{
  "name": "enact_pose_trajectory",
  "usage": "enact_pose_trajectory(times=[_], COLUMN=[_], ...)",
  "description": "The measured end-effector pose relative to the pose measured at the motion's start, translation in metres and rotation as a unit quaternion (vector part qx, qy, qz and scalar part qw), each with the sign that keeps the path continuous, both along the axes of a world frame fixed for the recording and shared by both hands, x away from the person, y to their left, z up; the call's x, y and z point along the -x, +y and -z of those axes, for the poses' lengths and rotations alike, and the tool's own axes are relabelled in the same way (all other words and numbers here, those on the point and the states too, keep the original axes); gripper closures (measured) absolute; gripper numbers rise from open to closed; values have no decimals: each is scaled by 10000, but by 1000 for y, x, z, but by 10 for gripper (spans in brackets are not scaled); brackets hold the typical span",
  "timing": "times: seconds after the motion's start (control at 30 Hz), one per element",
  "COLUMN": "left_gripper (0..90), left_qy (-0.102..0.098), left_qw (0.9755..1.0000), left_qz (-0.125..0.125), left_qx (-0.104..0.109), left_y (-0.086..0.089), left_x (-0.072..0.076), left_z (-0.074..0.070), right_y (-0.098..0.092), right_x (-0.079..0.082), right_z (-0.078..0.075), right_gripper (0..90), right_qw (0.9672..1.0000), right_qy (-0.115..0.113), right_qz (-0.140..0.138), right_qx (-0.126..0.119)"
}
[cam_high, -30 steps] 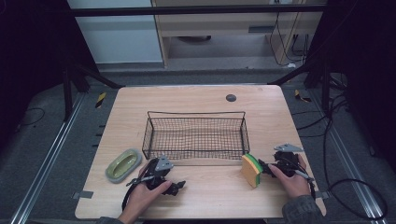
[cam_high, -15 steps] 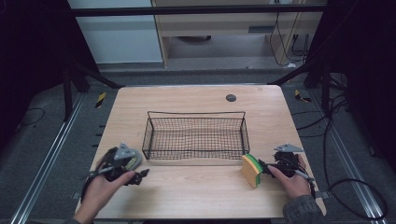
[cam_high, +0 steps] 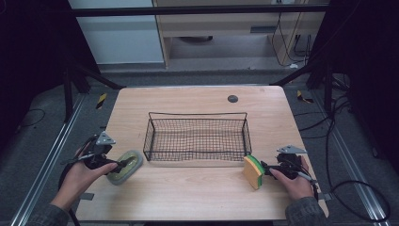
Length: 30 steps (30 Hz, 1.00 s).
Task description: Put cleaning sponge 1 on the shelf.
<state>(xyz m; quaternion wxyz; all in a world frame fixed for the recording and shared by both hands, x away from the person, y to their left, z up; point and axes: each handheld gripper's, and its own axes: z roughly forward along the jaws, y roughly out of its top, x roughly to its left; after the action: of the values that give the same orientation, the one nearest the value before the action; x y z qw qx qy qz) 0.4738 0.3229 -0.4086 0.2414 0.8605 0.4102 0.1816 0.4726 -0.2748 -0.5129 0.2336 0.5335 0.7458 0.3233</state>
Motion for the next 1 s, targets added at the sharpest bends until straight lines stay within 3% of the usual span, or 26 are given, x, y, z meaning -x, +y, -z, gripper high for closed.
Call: enact_pose_trajectory(times=[0.17,0.2,0.33,0.5,0.63,1.0], left_gripper=[184,245,278,308,309,450], left_qy=[242,301,522,665,659,997], left_qw=[9995,9992,9980,9967,9958,9933], left_qz=[156,182,199,331,373,398], left_qx=[-140,-187,-281,-328,-523,-426], left_y=[-2,-3,-6,-12,-13,-3], left_x=[-3,-4,-7,-12,-17,-32], left_z=[4,4,5,5,9,23], right_y=[-1,-1,-2,-2,-2,-2], right_x=[0,1,1,1,1,1], right_z=[0,0,0,0,0,0], right_gripper=[43,43,45,45,45,45], right_qw=[10000,10000,10000,10000,10000,10000], right_qy=[16,15,1,-1,-11,-11], right_qz=[13,10,-16,-17,-20,-13], right_qx=[-45,-41,-13,-6,5,1])
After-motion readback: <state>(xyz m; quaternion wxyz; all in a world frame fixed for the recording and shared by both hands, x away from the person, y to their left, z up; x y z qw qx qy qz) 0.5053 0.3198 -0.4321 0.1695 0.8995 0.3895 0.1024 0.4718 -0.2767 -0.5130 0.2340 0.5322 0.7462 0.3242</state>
